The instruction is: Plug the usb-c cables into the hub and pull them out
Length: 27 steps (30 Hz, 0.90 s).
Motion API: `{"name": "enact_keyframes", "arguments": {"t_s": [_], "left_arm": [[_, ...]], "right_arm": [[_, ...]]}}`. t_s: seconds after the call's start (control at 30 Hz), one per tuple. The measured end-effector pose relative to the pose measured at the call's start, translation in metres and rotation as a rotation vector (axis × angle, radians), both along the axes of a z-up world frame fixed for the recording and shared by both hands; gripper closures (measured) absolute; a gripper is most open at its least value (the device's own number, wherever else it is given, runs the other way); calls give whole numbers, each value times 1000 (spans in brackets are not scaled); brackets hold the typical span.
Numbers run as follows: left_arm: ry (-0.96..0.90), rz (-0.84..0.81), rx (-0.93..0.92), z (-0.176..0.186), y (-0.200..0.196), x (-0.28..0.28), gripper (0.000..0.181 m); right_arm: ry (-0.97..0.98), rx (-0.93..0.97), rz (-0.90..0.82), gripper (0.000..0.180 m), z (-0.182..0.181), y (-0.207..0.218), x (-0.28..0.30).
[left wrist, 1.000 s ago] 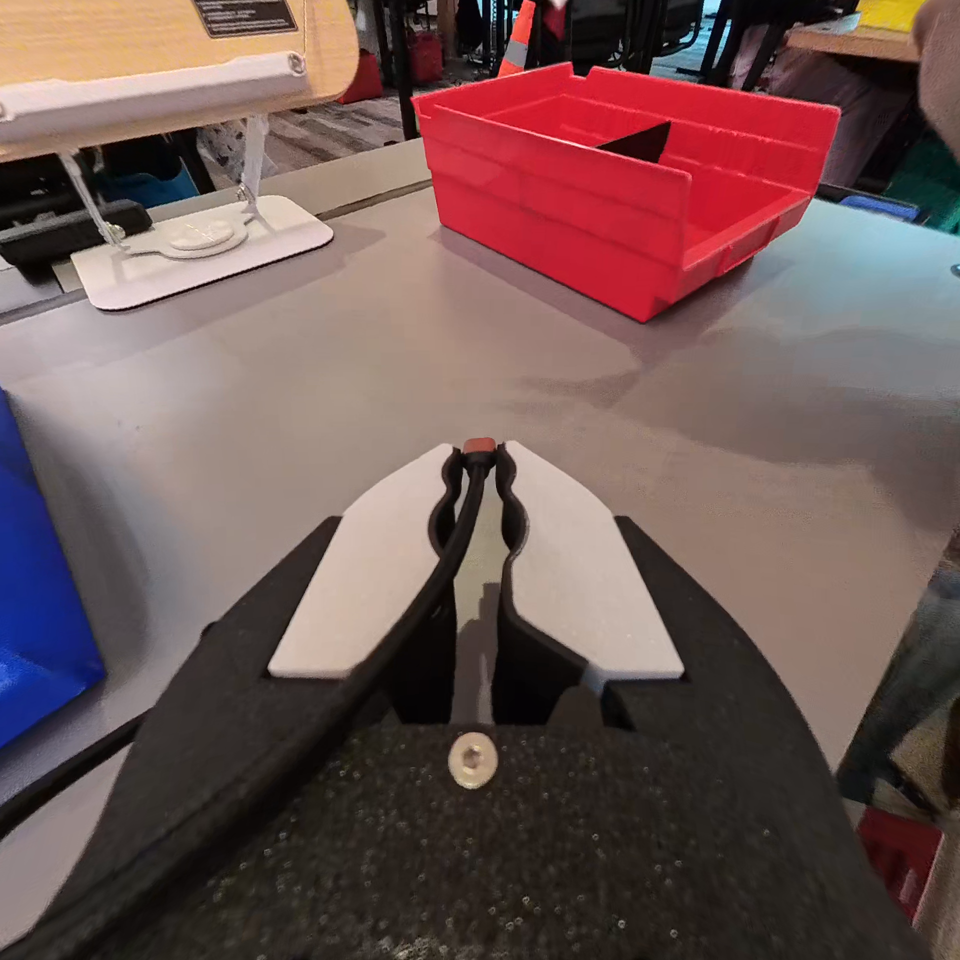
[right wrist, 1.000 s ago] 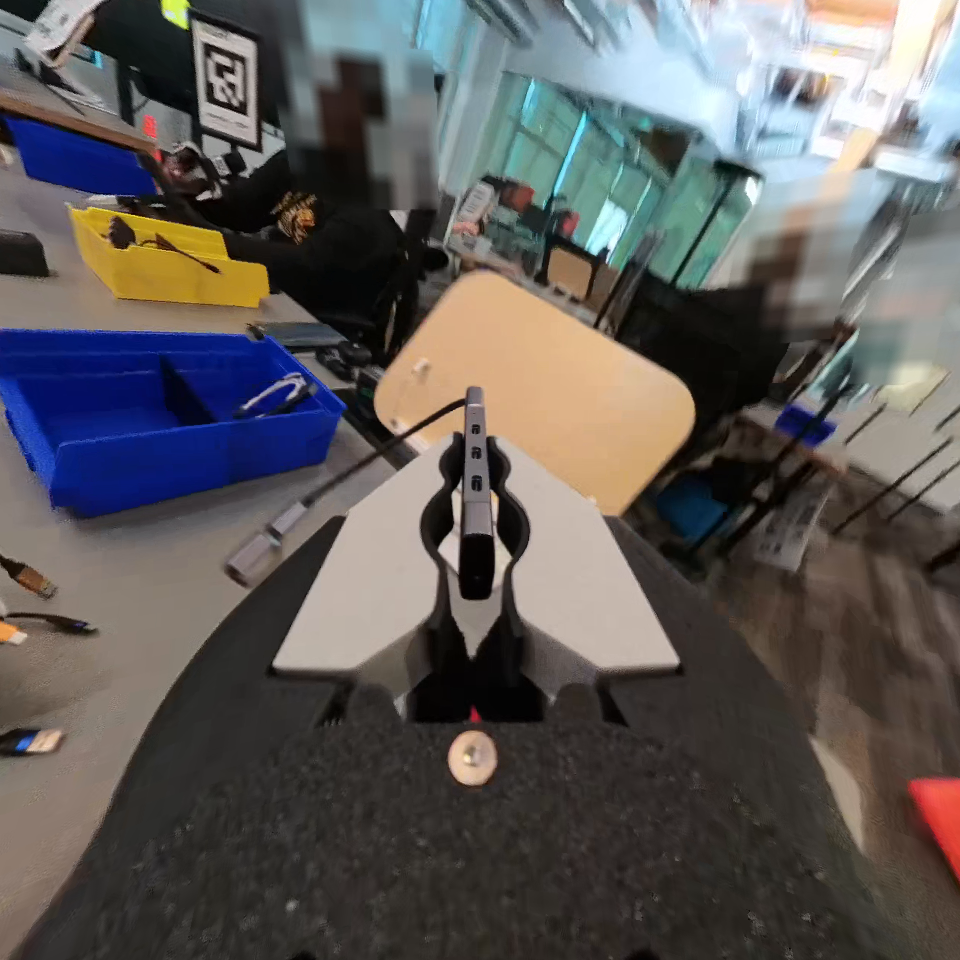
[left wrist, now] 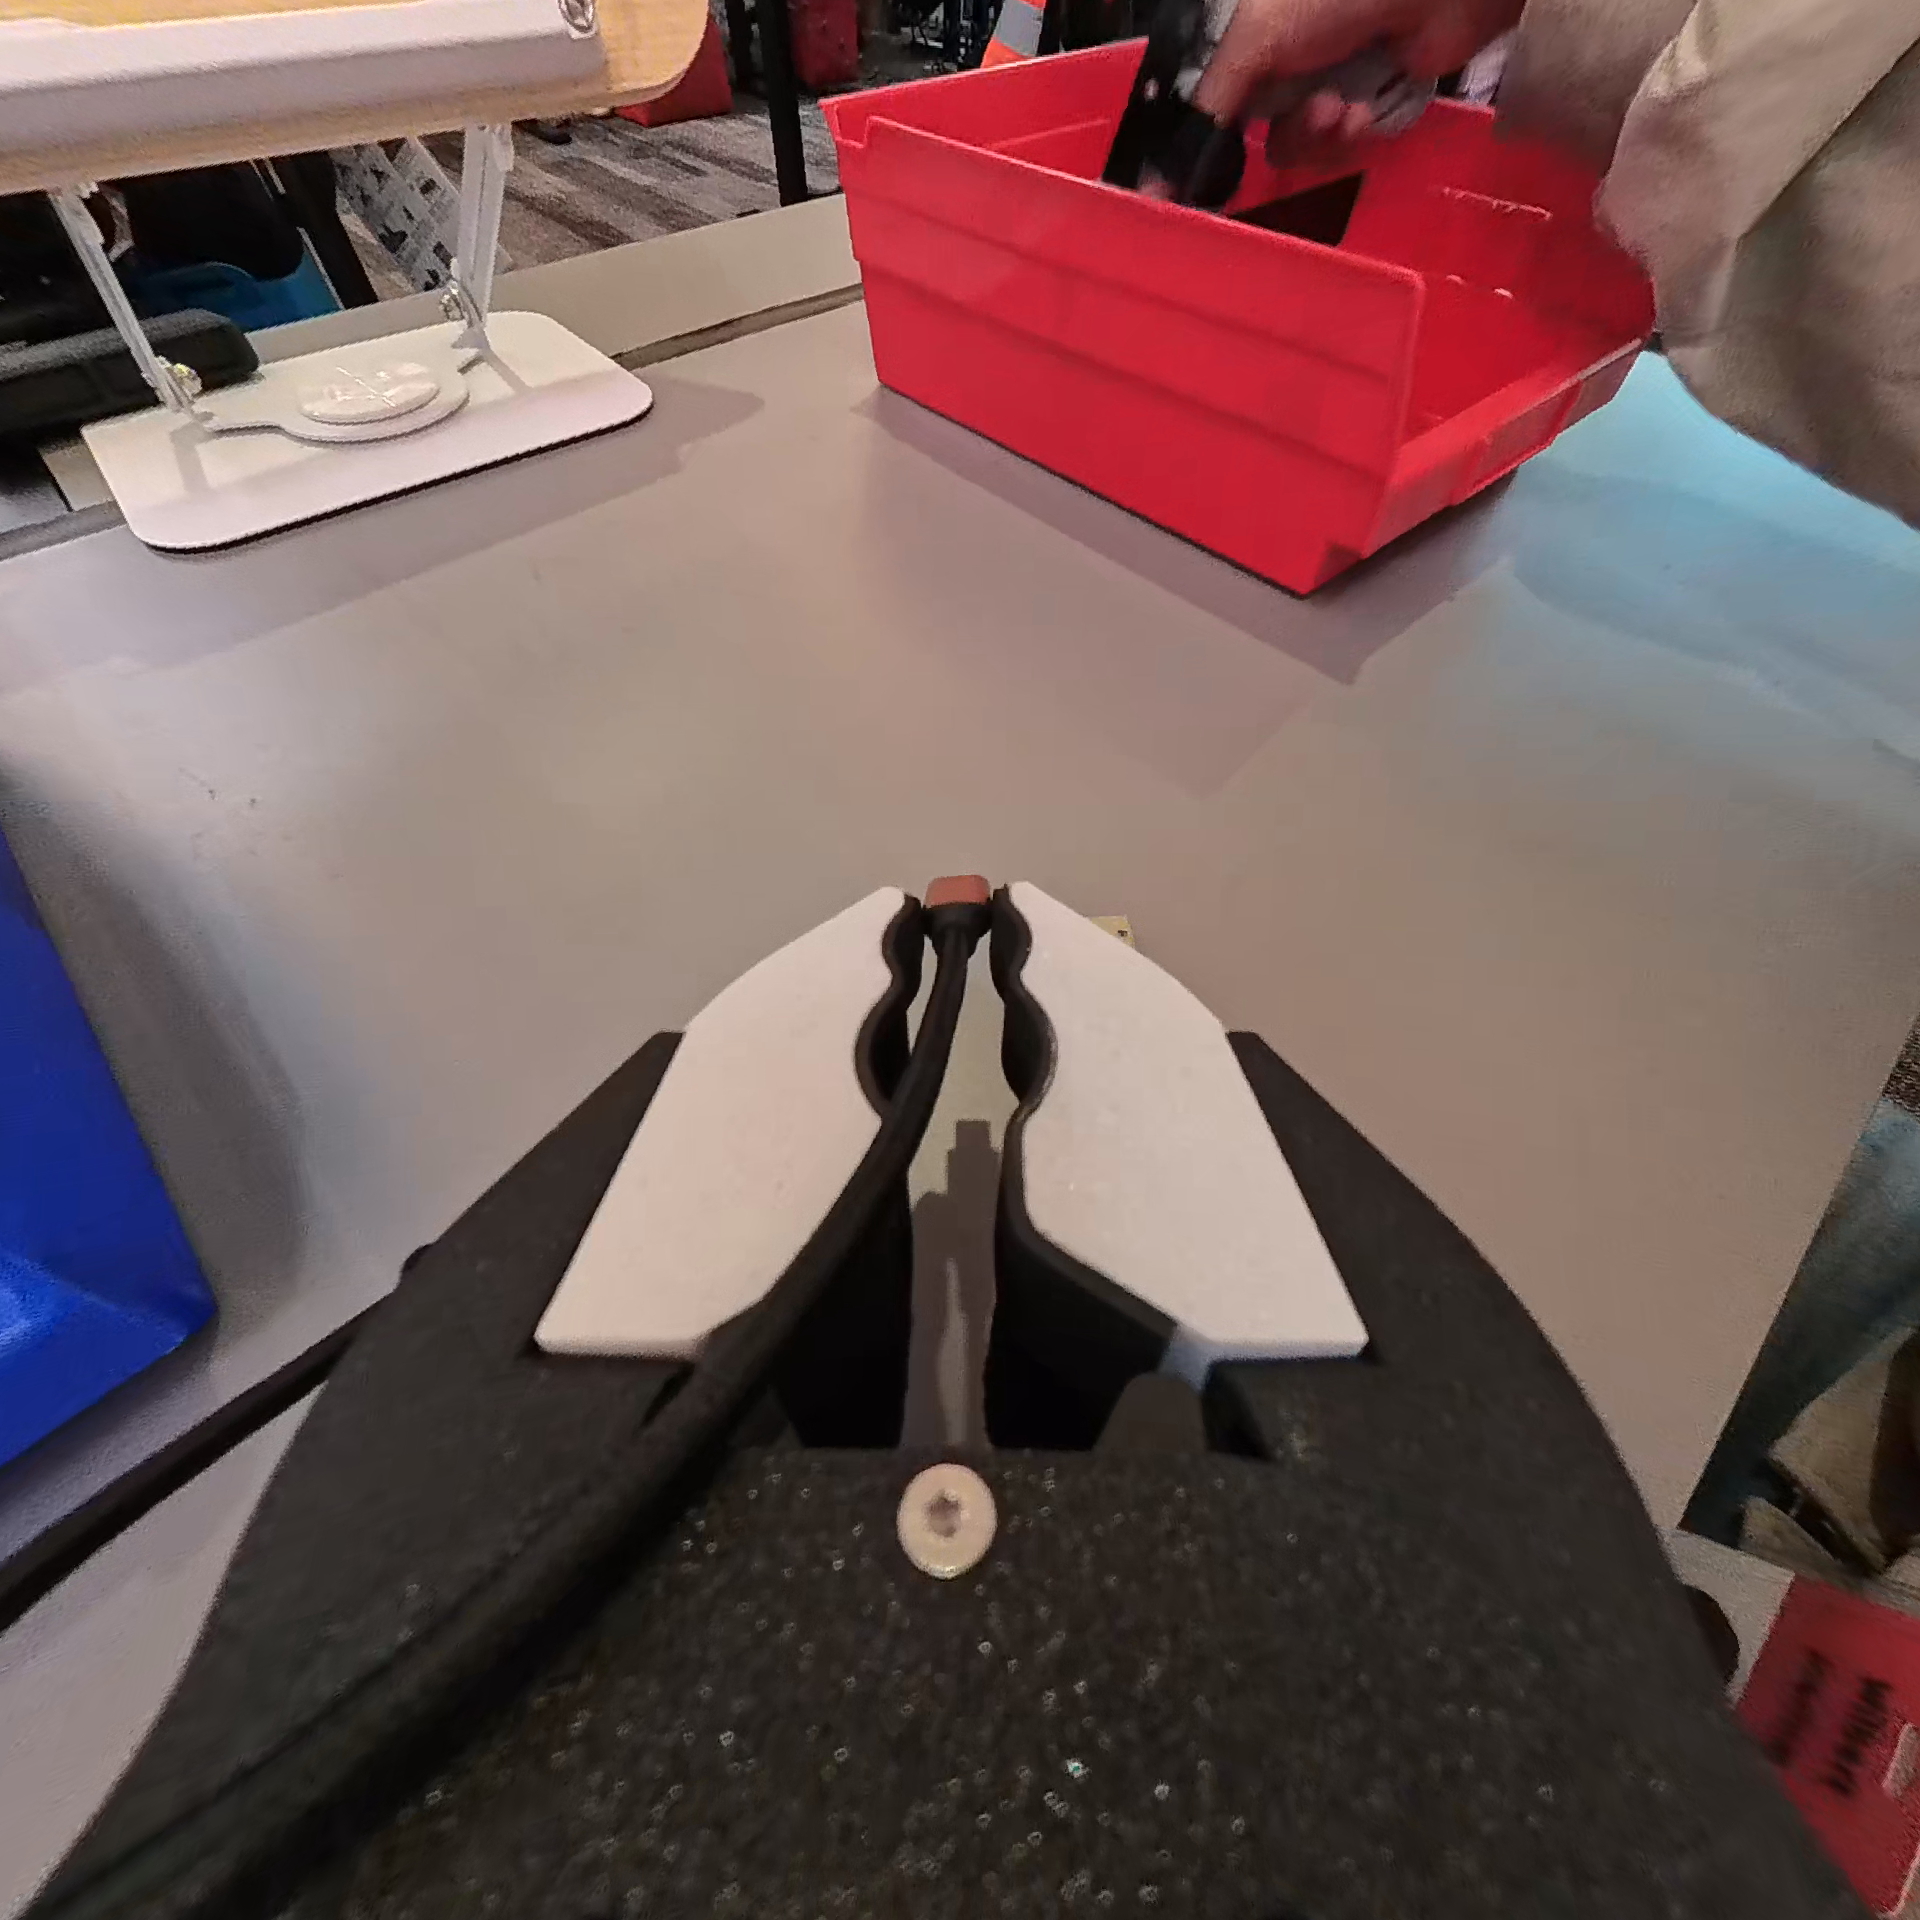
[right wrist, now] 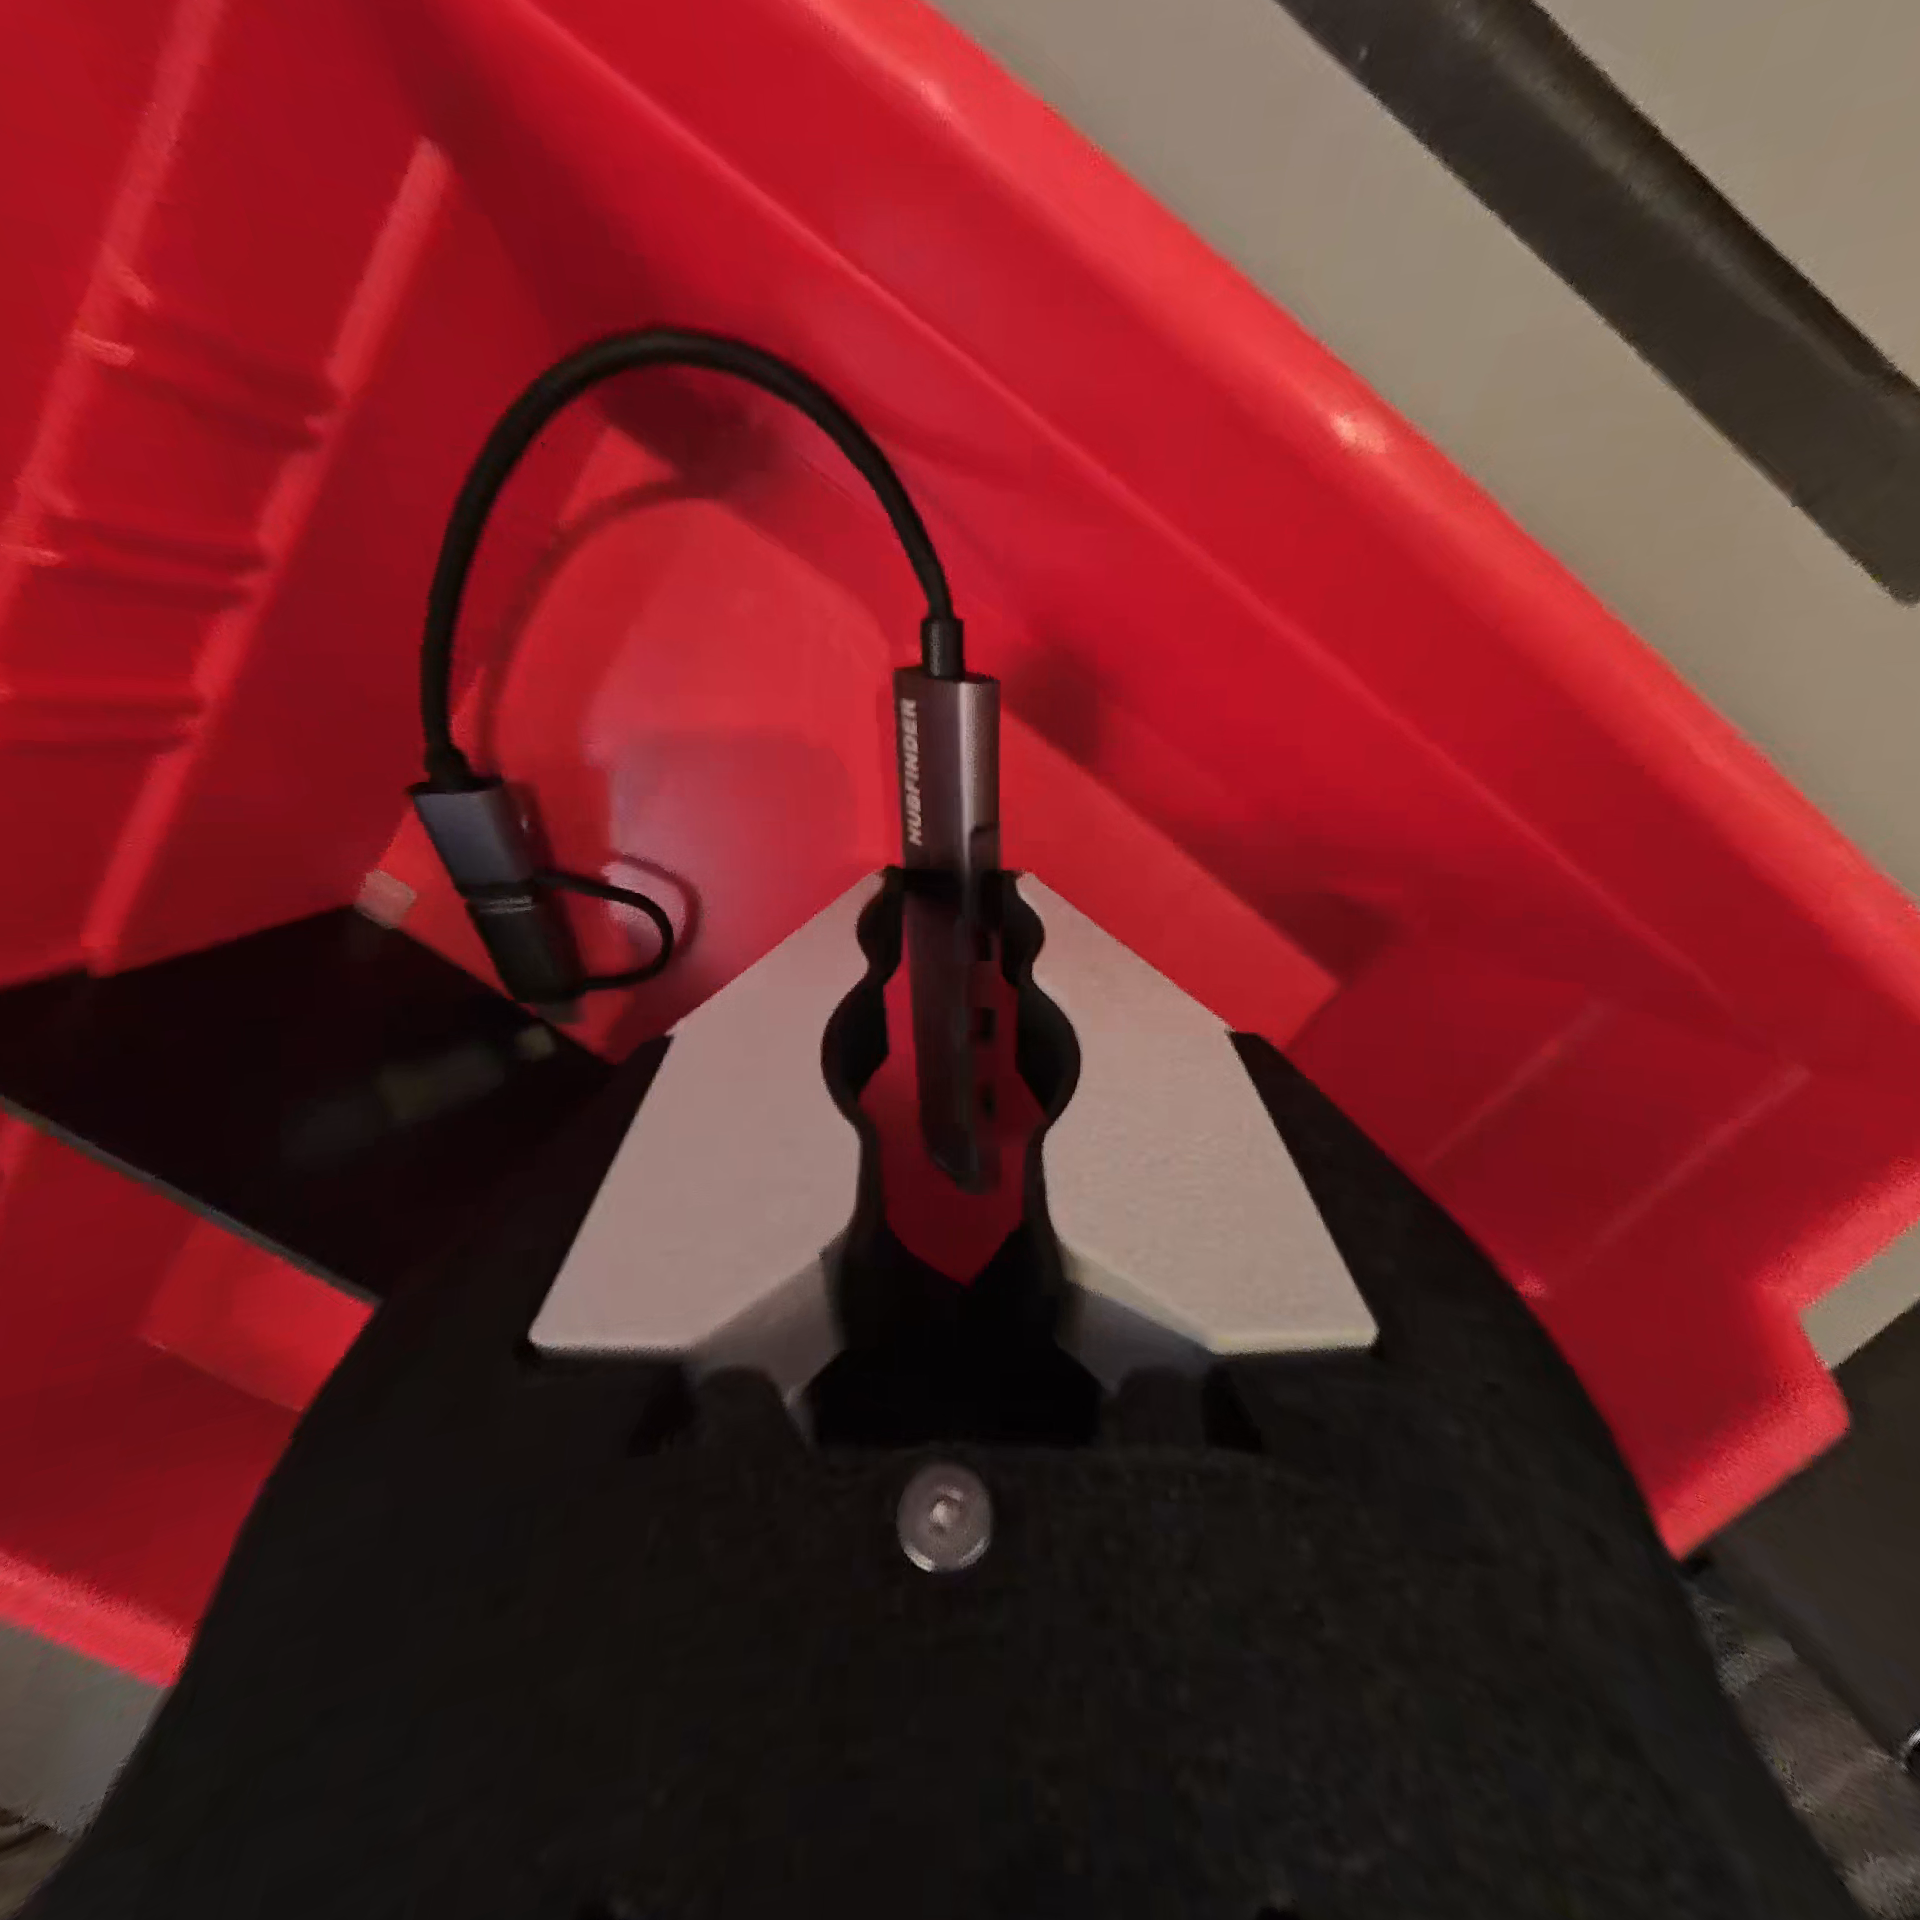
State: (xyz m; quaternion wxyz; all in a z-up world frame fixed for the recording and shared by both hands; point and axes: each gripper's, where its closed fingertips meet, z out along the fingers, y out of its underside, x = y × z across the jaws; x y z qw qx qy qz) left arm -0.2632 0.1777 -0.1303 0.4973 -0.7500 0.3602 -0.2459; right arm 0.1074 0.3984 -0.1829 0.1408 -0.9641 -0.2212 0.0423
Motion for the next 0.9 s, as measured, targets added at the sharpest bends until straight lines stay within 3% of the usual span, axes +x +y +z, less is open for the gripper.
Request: {"name": "enact_keyframes", "arguments": {"t_s": [0.13,0.27,0.33,0.4,0.53,0.63,0.73,0.9], "left_arm": [[-3,0,-2,0,1,-1,168],[-26,-13,-7,4,-1,0,169],[-30,-16,-8,4,-1,0,168],[-32,-24,-15,3,-2,2,169],[-41,-47,-35,2,-5,7,169],[-36,-74,-61,0,-10,12,168],[-18,-119,-77,-3,-19,19,169],[7,-238,-105,-10,-42,35,168]], "right_arm": [[-13,121,-21,156,8,7,3],[-33,447,-97,138,85,4,0],[78,624,-54,135,133,-23,-43],[293,715,99,136,159,-71,-123],[634,712,442,142,148,-181,-273],[719,654,640,145,124,-239,-346],[616,692,774,153,111,-256,-380],[628,593,870,155,95,-271,-406]]}}
